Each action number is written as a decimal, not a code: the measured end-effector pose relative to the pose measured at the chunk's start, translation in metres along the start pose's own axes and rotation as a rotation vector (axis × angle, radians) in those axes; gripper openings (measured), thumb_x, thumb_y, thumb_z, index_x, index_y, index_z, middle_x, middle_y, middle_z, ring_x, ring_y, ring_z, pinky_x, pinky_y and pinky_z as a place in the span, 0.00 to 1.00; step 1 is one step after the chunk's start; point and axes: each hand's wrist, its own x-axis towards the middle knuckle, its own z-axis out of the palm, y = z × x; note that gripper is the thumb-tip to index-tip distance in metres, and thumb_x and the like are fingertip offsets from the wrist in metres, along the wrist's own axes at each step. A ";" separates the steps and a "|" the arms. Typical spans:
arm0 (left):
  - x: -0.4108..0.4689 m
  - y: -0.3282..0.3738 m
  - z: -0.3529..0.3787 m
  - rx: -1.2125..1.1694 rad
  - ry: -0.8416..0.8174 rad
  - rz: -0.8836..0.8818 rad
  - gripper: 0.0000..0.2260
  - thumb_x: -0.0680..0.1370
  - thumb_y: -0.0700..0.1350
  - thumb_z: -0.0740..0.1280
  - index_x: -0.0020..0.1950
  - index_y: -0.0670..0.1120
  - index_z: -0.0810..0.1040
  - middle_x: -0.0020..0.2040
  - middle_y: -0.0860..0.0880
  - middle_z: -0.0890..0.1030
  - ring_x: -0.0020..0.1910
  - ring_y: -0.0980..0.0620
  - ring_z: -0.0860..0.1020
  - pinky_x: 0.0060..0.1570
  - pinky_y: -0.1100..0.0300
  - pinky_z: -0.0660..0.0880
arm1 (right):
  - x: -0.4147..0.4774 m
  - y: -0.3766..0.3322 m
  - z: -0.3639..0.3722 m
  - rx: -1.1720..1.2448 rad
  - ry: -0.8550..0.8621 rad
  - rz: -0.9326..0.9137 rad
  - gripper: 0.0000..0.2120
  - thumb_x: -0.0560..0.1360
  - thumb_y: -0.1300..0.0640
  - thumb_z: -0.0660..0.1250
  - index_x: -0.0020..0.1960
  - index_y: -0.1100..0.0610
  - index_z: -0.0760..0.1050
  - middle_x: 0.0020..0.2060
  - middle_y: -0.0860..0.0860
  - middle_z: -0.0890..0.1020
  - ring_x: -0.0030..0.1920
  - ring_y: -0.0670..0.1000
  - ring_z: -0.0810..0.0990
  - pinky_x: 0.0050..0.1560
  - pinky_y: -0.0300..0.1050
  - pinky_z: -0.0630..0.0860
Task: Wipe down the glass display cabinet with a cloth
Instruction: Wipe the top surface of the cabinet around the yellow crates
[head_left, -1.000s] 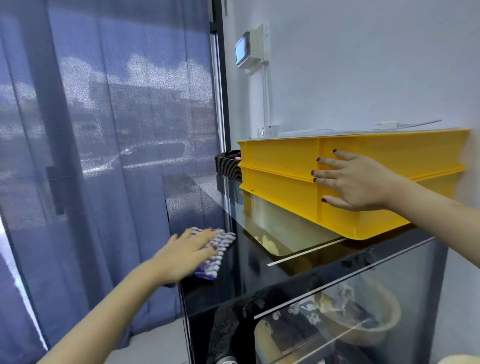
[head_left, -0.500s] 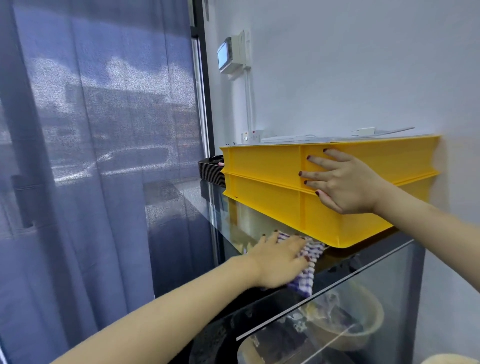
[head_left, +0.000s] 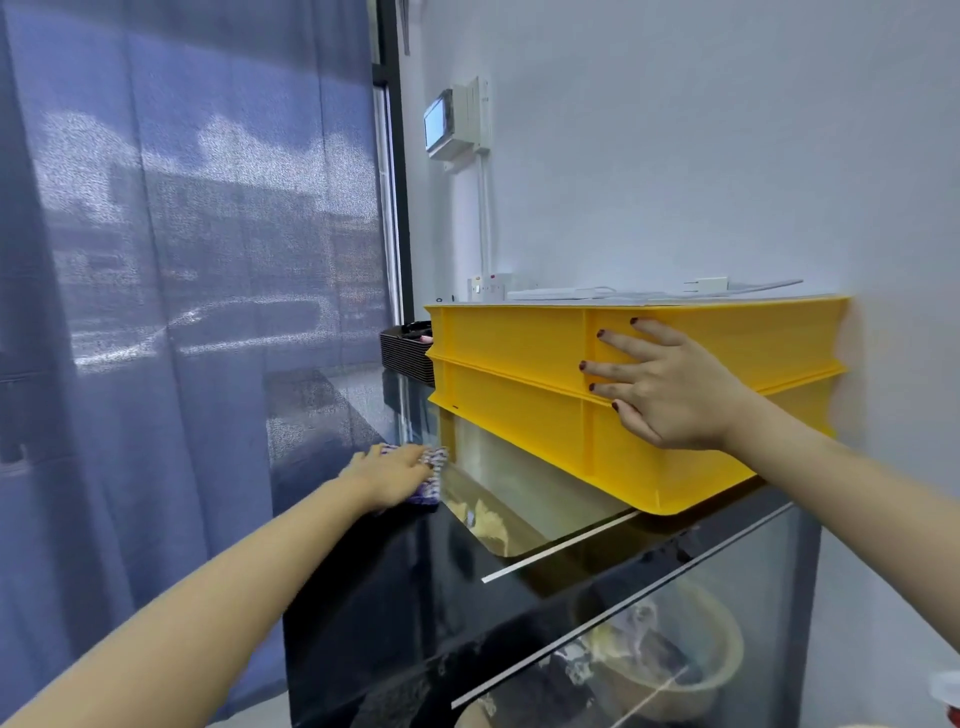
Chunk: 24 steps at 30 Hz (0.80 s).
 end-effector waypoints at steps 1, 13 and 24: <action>0.005 0.021 0.001 0.004 0.004 0.036 0.22 0.81 0.52 0.48 0.76 0.54 0.56 0.76 0.47 0.59 0.73 0.41 0.57 0.70 0.45 0.53 | 0.000 0.000 0.000 0.005 0.002 0.004 0.24 0.75 0.49 0.49 0.51 0.52 0.84 0.55 0.49 0.82 0.62 0.57 0.77 0.63 0.58 0.70; -0.121 0.028 -0.005 -0.119 -0.061 0.478 0.23 0.82 0.56 0.49 0.77 0.59 0.49 0.77 0.60 0.50 0.75 0.56 0.44 0.71 0.57 0.39 | 0.001 -0.004 0.005 0.012 0.049 0.037 0.26 0.78 0.50 0.47 0.50 0.54 0.84 0.55 0.50 0.82 0.62 0.58 0.77 0.64 0.55 0.61; 0.001 -0.056 0.005 -0.103 -0.032 0.222 0.23 0.81 0.53 0.49 0.77 0.55 0.52 0.77 0.52 0.54 0.76 0.47 0.50 0.72 0.47 0.45 | 0.037 -0.150 -0.054 0.647 -0.560 0.598 0.25 0.81 0.41 0.42 0.77 0.45 0.50 0.76 0.41 0.49 0.77 0.50 0.41 0.74 0.54 0.45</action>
